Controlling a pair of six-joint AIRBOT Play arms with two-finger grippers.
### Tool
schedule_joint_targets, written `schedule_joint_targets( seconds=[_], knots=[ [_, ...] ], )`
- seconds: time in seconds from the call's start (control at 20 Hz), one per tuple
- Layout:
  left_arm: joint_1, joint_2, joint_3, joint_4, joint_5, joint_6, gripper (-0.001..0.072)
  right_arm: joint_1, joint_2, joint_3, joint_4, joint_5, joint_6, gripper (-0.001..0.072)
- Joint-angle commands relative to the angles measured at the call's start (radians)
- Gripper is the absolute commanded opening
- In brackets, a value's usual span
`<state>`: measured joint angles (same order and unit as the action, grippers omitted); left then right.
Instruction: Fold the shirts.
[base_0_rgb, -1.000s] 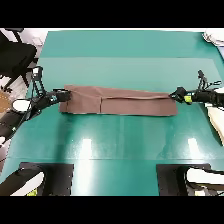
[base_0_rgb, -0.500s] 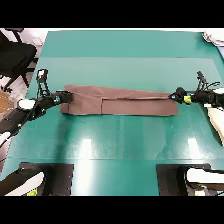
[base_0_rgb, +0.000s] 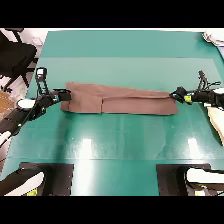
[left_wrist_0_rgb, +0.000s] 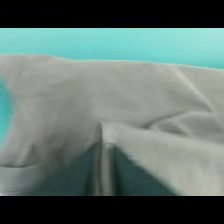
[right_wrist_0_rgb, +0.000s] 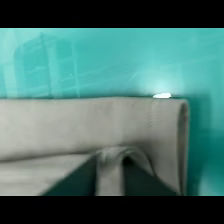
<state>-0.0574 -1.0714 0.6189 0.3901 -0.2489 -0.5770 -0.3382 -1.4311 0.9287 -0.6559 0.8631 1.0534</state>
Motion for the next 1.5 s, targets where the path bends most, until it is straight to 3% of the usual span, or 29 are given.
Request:
schedule_joint_targets(
  seconds=[0.0,0.05,0.2,0.3,0.4,0.5,0.7,0.8,0.85,0.9,1.3,1.45],
  knots=[
    [-0.001,-0.001,0.0,-0.006,0.025,0.031,0.0604,0.0,-0.001,-0.001,0.002,0.0,0.0,0.0288],
    [-0.001,-0.001,0.002,-0.005,0.026,0.037,0.0604,0.0,-0.001,-0.001,0.001,-0.004,0.0,0.0296],
    [-0.001,-0.001,0.028,0.014,0.032,0.057,0.0603,-0.001,0.009,0.0,0.0,-0.034,0.0,0.0413],
    [-0.001,-0.001,0.093,0.079,-0.024,0.091,0.0601,-0.018,0.041,0.0,-0.001,-0.058,0.0,0.0455],
    [-0.001,0.0,0.197,0.177,-0.166,0.069,0.0409,-0.059,0.099,-0.001,-0.004,-0.068,-0.023,0.0455],
    [-0.001,0.0,0.305,0.211,-0.319,-0.001,0.002,-0.11,0.172,-0.001,-0.069,-0.05,-0.027,0.0455],
    [-0.02,-0.001,0.412,0.229,-0.531,-0.182,0.002,-0.198,0.269,-0.001,-0.302,0.162,-0.029,0.0455],
    [-0.085,-0.019,0.412,0.291,-0.576,-0.242,0.002,-0.234,0.272,-0.002,-0.319,0.286,-0.07,0.0465],
    [-0.131,-0.049,0.412,0.312,-0.599,-0.285,0.002,-0.253,0.272,-0.002,-0.313,0.331,-0.087,0.057],
    [-0.178,-0.084,0.412,0.332,-0.613,-0.338,0.002,-0.266,0.272,-0.002,-0.314,0.36,-0.1,0.06],
    [-0.436,-0.474,0.566,0.389,-0.563,-0.679,0.0019,-0.293,0.23,-0.002,-0.294,0.401,-0.12,0.0624],
    [-0.48,-0.547,0.622,0.515,-0.542,-0.822,0.0019,-0.293,0.121,0.0,-0.2,0.426,-0.137,0.0625]
  ],
)
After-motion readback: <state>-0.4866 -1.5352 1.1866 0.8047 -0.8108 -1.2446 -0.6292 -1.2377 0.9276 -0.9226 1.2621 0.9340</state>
